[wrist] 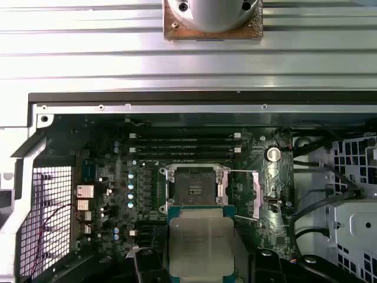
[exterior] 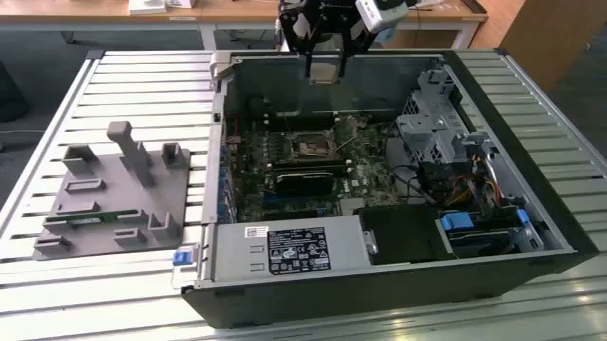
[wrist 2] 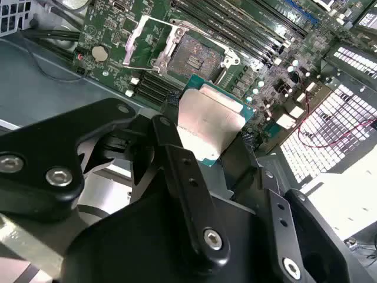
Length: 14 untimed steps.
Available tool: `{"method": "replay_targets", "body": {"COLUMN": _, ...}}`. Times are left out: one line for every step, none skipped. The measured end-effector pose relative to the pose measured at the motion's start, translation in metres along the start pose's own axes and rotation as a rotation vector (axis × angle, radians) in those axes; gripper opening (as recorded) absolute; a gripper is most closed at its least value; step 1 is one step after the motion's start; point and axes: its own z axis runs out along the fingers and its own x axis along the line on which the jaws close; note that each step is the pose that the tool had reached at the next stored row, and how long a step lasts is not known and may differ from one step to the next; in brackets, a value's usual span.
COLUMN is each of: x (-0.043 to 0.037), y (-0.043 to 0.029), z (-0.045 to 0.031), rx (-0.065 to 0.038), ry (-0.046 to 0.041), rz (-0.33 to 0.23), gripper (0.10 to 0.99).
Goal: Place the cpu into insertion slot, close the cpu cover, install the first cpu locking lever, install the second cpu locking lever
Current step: 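Place the cpu into insertion slot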
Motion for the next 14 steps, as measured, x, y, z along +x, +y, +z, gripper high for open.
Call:
{"method": "replay_targets", "body": {"x": 0.0000, "y": 0.0000, "z": 0.0000, "rx": 0.000, "ry": 0.0000, "rz": 0.000, "gripper": 0.533}}
{"method": "replay_targets", "body": {"x": 0.0000, "y": 0.0000, "z": 0.0000, "rx": 0.000, "ry": -0.0001, "rz": 0.000, "gripper": 0.533}}
{"method": "replay_targets", "body": {"x": 0.0000, "y": 0.0000, "z": 0.0000, "rx": 0.000, "ry": 0.0000, "rz": 0.000, "gripper": 0.533}}
{"method": "replay_targets", "body": {"x": 0.0000, "y": 0.0000, "z": 0.0000, "rx": 0.000, "ry": -0.0001, "rz": 0.000, "gripper": 0.533}}
{"method": "replay_targets", "body": {"x": 0.0000, "y": 0.0000, "z": 0.0000, "rx": 0.000, "ry": -0.0001, "rz": 0.001, "gripper": 0.533}}
{"method": "replay_targets", "body": {"x": 0.0000, "y": 0.0000, "z": 0.0000, "rx": 0.000, "ry": -0.0004, "rz": 0.004, "gripper": 0.533}}
{"method": "replay_targets", "body": {"x": 0.0000, "y": 0.0000, "z": 0.0000, "rx": 0.000, "ry": -0.0007, "rz": 0.008, "gripper": 0.533}}
{"method": "replay_targets", "body": {"x": 0.0000, "y": 0.0000, "z": 0.0000, "rx": 0.000, "ry": -0.0011, "rz": 0.013, "gripper": 0.533}}
{"method": "replay_targets", "body": {"x": 0.0000, "y": 0.0000, "z": 0.0001, "rx": 0.000, "ry": -0.0017, "rz": 0.019, "gripper": 0.533}}
{"method": "replay_targets", "body": {"x": 0.0000, "y": 0.0000, "z": 0.0001, "rx": 0.001, "ry": -0.0023, "rz": 0.026, "gripper": 0.533}}
{"method": "replay_targets", "body": {"x": 0.0000, "y": 0.0000, "z": 0.0001, "rx": 0.001, "ry": -0.0029, "rz": 0.033, "gripper": 0.533}}
{"method": "replay_targets", "body": {"x": 0.0000, "y": 0.0000, "z": 0.0002, "rx": 0.000, "ry": -0.0036, "rz": 0.040, "gripper": 0.533}}
{"method": "replay_targets", "body": {"x": 0.0000, "y": 0.0000, "z": 0.0002, "rx": 0.000, "ry": -0.0041, "rz": 0.046, "gripper": 0.533}}
{"method": "replay_targets", "body": {"x": 0.0000, "y": 0.0000, "z": 0.0003, "rx": 0.000, "ry": -0.0048, "rz": 0.053, "gripper": 0.533}}
